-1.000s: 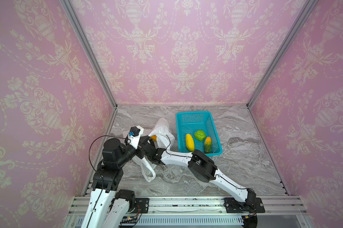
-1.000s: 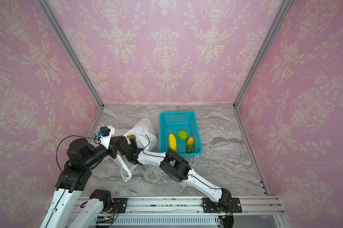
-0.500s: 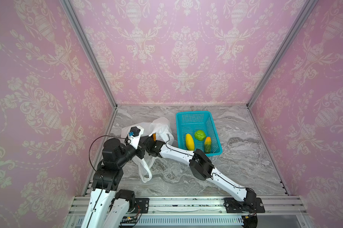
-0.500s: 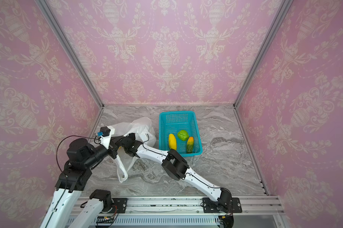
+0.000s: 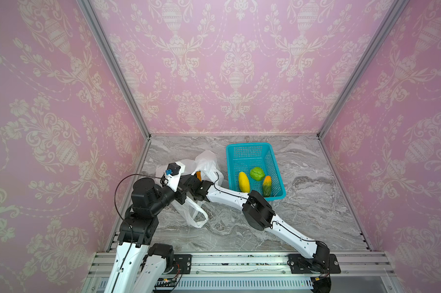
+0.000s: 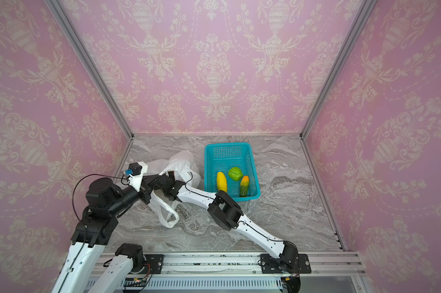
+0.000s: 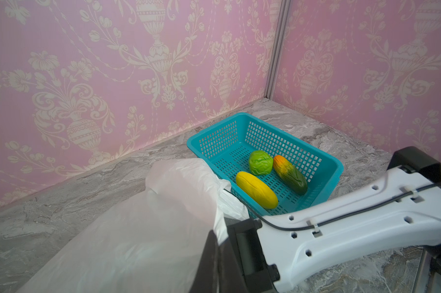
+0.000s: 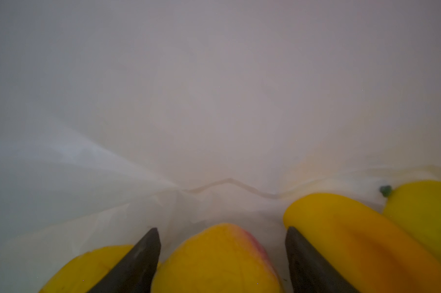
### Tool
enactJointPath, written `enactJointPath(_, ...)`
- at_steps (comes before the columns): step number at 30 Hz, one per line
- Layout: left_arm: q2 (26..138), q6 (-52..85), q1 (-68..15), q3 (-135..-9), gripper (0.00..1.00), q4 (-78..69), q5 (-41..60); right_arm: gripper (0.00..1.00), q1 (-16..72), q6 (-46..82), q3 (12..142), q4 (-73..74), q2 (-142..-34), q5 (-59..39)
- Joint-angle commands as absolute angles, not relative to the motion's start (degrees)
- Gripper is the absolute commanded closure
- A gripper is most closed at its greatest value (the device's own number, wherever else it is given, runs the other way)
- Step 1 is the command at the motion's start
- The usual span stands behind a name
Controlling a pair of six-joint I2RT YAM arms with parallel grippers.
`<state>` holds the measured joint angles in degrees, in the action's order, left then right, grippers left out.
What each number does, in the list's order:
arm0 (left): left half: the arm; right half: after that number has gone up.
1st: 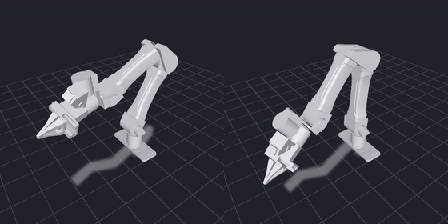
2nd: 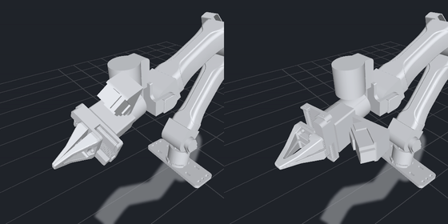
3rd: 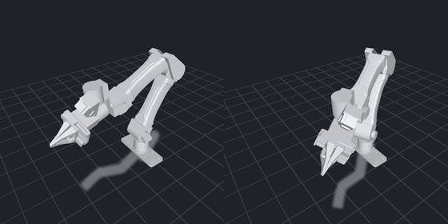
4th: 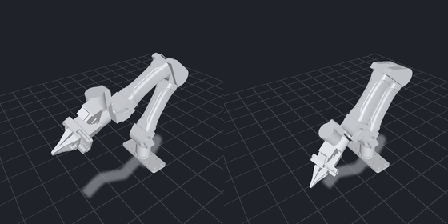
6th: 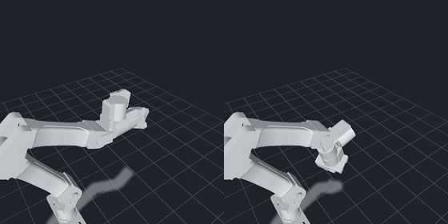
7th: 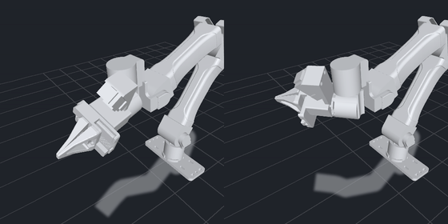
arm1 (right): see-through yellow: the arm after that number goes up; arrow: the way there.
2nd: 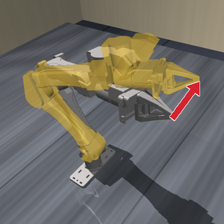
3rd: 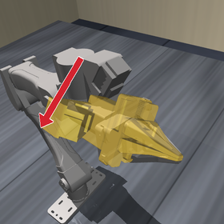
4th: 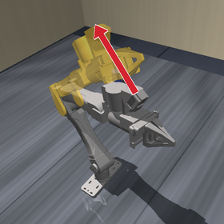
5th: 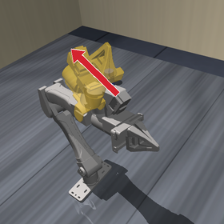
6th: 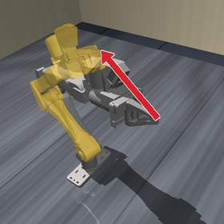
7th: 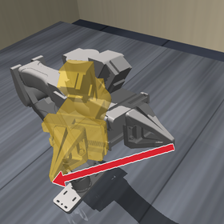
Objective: Untie the knot of the plastic bag and take out the fruit
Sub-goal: 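Reach down and close the right gripper on the yellow-pink mango, then lift the yellow-pink mango up out of the bag with the right gripper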
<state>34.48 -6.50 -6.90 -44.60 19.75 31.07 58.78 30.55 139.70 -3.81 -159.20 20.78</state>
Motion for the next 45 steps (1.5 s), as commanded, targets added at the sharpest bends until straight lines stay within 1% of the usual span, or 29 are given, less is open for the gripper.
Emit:
enactJointPath(1,33.5,-5.4,-6.5,-44.1,1.0,18.5,32.7,0.21,58.9,31.9,140.9,-6.7,-161.9,20.3)
enactJointPath(3,33.6,-5.4,-6.6,-44.2,1.0,18.5,32.7,0.28,58.8,32.1,140.7,-6.3,-162.0,19.9)
enactJointPath(5,33.6,-5.3,-6.6,-44.1,1.0,18.5,32.8,0.39,58.8,32.1,140.4,-6.0,-161.8,19.5)
enactJointPath(7,33.6,-5.3,-6.6,-44.1,1.0,18.5,32.8,0.48,58.8,32.1,139.3,-5.8,-160.8,19.6)
enactJointPath(9,33.5,-5.3,-6.5,-44.2,1.0,18.5,32.8,0.52,58.8,32.0,135.7,-3.6,-158.0,19.5)
enactJointPath(12,33.6,-5.5,-6.6,-44.2,1.0,18.8,31.8,0.54,58.7,31.6,126.9,1.4,-152.0,19.6)
enactJointPath(22,34.6,-6.5,-6.4,-44.4,1.0,20.0,27.8,0.59,59.0,29.6,88.9,24.6,-126.9,19.2)
enactJointPath(25,34.6,-6.5,-6.2,-44.4,1.0,20.0,27.4,0.63,59.3,28.4,80.2,29.1,-120.3,18.5)
enactJointPath(28,34.6,-6.7,-6.1,-44.3,1.0,20.3,27.2,0.63,60.1,26.1,72.2,33.0,-114.2,18.3)
enactJointPath(34,34.8,-6.7,-6.1,-44.3,1.0,20.3,27.0,0.67,61.3,22.1,61.6,34.7,-101.8,14.0)
enactJointPath(42,34.8,-6.7,-6.1,-44.2,1.0,20.4,26.7,0.68,61.2,22.6,54.4,34.8,-86.9,3.0)
enactJointPath(45,35.0,-6.5,-6.1,-44.3,1.0,20.3,26.8,0.69,60.6,22.6,52.2,33.4,-82.3,1.8)
